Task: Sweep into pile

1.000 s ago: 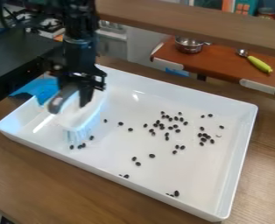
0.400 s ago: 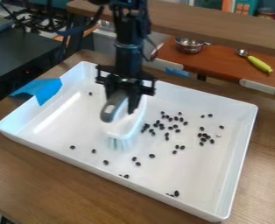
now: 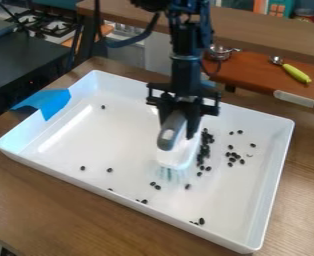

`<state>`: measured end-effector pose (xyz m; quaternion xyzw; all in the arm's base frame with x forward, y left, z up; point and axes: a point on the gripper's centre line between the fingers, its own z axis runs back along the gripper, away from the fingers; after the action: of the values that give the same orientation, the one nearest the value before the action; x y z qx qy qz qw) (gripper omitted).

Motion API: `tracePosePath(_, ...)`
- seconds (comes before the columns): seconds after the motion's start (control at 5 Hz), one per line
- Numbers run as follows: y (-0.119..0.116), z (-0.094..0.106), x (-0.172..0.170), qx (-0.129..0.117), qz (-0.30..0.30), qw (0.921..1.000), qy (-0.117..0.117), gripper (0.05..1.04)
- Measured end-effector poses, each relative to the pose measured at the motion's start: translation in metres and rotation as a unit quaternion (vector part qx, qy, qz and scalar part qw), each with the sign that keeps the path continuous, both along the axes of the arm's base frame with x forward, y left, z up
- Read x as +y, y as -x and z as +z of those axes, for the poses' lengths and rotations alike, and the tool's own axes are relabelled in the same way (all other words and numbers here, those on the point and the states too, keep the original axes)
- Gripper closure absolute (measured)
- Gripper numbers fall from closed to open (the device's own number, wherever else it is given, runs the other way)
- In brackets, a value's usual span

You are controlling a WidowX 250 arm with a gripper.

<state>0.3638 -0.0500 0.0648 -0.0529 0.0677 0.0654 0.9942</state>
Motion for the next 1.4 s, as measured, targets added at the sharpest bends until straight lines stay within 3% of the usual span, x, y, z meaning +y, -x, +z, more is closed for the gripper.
tracePosePath(0.4,-0.014,0.0,-0.038,0.0,0.008,0.9998,0.017,0.594)
tracePosePath(0.8,-0.011,0.004,-0.064,0.004,-0.001,0.9994,0.034,0.594)
tracePosePath(1.0,-0.002,0.021,-0.05,0.021,0.002,0.998,0.06,0.594)
tracePosePath(1.2,-0.002,0.055,-0.017,0.0,0.02,0.9961,0.086,0.594)
tracePosePath(1.4,0.0,0.071,0.037,-0.003,0.046,0.9934,0.105,0.594)
